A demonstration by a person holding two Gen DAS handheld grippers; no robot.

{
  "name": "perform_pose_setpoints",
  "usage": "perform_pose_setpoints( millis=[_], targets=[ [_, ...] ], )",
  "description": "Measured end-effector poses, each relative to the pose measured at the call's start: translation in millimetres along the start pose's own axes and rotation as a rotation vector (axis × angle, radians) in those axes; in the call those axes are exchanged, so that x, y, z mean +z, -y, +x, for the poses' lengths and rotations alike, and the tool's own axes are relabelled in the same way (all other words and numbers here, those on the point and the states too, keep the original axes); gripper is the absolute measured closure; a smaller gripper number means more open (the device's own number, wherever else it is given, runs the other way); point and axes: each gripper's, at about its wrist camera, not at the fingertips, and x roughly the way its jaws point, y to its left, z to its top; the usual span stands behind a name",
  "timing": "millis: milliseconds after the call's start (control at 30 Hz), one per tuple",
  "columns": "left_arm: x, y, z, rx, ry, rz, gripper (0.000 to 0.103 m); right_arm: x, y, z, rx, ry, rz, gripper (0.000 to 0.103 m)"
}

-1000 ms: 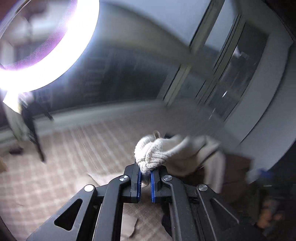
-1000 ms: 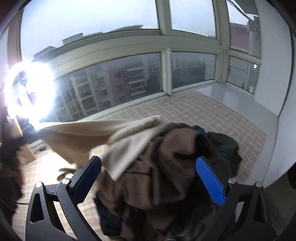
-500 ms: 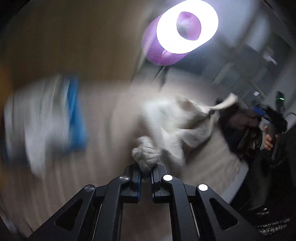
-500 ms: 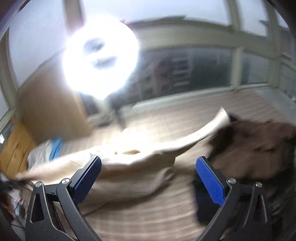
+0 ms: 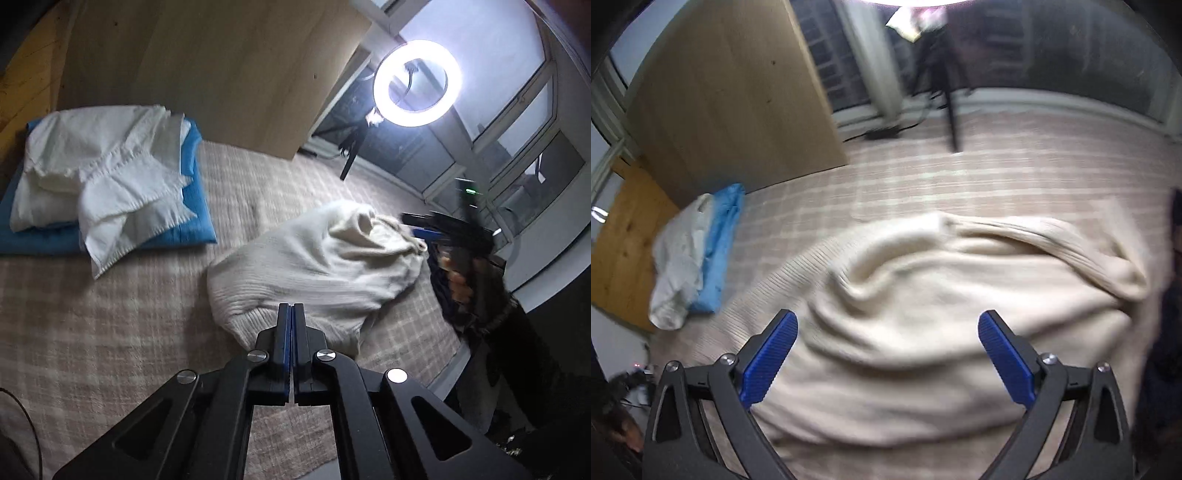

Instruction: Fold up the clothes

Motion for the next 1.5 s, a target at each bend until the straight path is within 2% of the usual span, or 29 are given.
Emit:
perform_pose_setpoints(
  millis=[133, 200, 233, 267, 300, 333, 367, 500, 600, 633, 667, 700, 733, 767, 833, 867, 933, 1000, 1033, 1100, 1133, 1167, 1233, 1267, 1400, 1500],
  targets=[
    [-8.7, -4.3, 6.8, 0.053, -0.007, -0.016, 0.103, 9.3, -26.4, 48.6, -0.094, -0.098, -0.133, 0.004],
    [-12.9, -5.5, 12.1, 0.113, -0.024, -0.007, 0.100, 9.1, -41.1, 71.7, -0.160, -0.136, -0.219, 0.004],
    [-14.1, -7.5, 15.7, 0.144, -0.039, -0.010, 0.090, 5.7, -47.7, 78.3, -0.198, -0.133, -0.268, 0.015],
    [-15.5, -10.8, 20.5, 0.167, -0.059, -0.025, 0.073, 1.7, -53.9, 84.0, -0.229, -0.133, -0.318, 0.060],
    [-17.4, -14.9, 26.1, 0.176, -0.074, -0.047, 0.063, -1.3, -57.0, 87.3, -0.250, -0.144, -0.346, 0.081],
    [-18.7, -18.4, 31.9, 0.178, -0.079, -0.064, 0.051, -3.0, -56.8, 84.7, -0.252, -0.146, -0.347, 0.086],
    [-19.5, -21.5, 38.1, 0.180, -0.081, -0.078, 0.050, -4.3, -53.9, 73.5, -0.229, -0.126, -0.335, 0.096],
    [-18.5, -23.5, 63.9, 0.202, -0.103, -0.071, 0.050, -13.8, -34.0, 1.8, -0.114, -0.011, -0.275, 0.096],
    [-13.4, -20.3, 85.7, 0.217, -0.121, -0.058, 0.052, -52.3, -5.6, -46.1, -0.066, -0.012, -0.220, 0.096],
    [-11.6, -19.1, 91.6, 0.225, -0.124, -0.055, 0.056, -66.5, 4.5, -61.4, -0.050, -0.016, -0.201, 0.096],
    [-9.8, -17.9, 96.3, 0.230, -0.128, -0.056, 0.065, -80.6, 14.5, -76.7, -0.035, -0.021, -0.181, 0.096],
    [-9.2, -15.5, 100.1, 0.209, -0.135, -0.057, 0.071, -94.7, 24.6, -92.0, -0.020, -0.025, -0.162, 0.096],
    [-9.4, -12.2, 103.1, 0.167, -0.146, -0.057, 0.083, -108.9, 34.7, -107.3, -0.005, -0.029, -0.143, 0.096],
    [-10.5, -7.4, 105.5, 0.140, -0.156, -0.042, 0.092, -130.2, 42.2, -108.9, -0.006, -0.087, -0.142, 0.096],
    [-15.7, 6.3, 107.7, 0.129, -0.167, 0.024, 0.097, -173.8, 51.5, -96.5, -0.034, -0.242, -0.167, 0.096],
    [-18.6, 13.3, 108.6, 0.126, -0.172, 0.059, 0.103, -185.1, 53.7, -93.6, -0.050, -0.284, -0.178, 0.095],
    [-25.5, 23.5, 106.3, 0.113, -0.186, 0.103, 0.103, -200.9, 56.9, -93.1, -0.071, -0.337, -0.196, 0.094],
    [-31.2, 31.6, 101.9, 0.106, -0.196, 0.136, 0.103, -191.1, 54.1, -112.3, -0.017, -0.297, -0.211, 0.093],
    [-31.9, 34.4, 98.6, 0.113, -0.196, 0.148, 0.103, -182.5, 51.5, -122.3, 0.016, -0.273, -0.225, 0.087],
    [-32.1, 39.8, 91.5, 0.128, -0.188, 0.167, 0.100, -157.5, 43.6, -142.2, 0.048, -0.195, -0.275, 0.065],
    [-30.8, 42.1, 87.3, 0.138, -0.173, 0.171, 0.092, -143.3, 38.9, -143.8, 0.044, -0.152, -0.310, 0.040],
    [-29.5, 44.5, 83.1, 0.148, -0.159, 0.175, 0.079, -128.6, 33.8, -141.4, 0.036, -0.110, -0.349, 0.029],
    [-23.2, 45.9, 77.8, 0.153, -0.128, 0.161, 0.060, -99.1, 23.7, -136.4, 0.021, -0.025, -0.428, 0.029],
    [-20.1, 45.6, 78.9, 0.151, -0.122, 0.153, 0.057, -85.2, 17.0, -125.4, 0.015, -0.012, -0.472, 0.029],
    [-9.8, 42.5, 94.2, 0.137, -0.130, 0.125, 0.057, -46.3, -9.7, -57.4, -0.046, -0.095, -0.653, 0.029],
    [-2.0, 40.1, 105.7, 0.126, -0.136, 0.103, 0.055, -39.7, -13.8, -27.1, -0.038, -0.156, -0.750, 0.029]
  ],
)
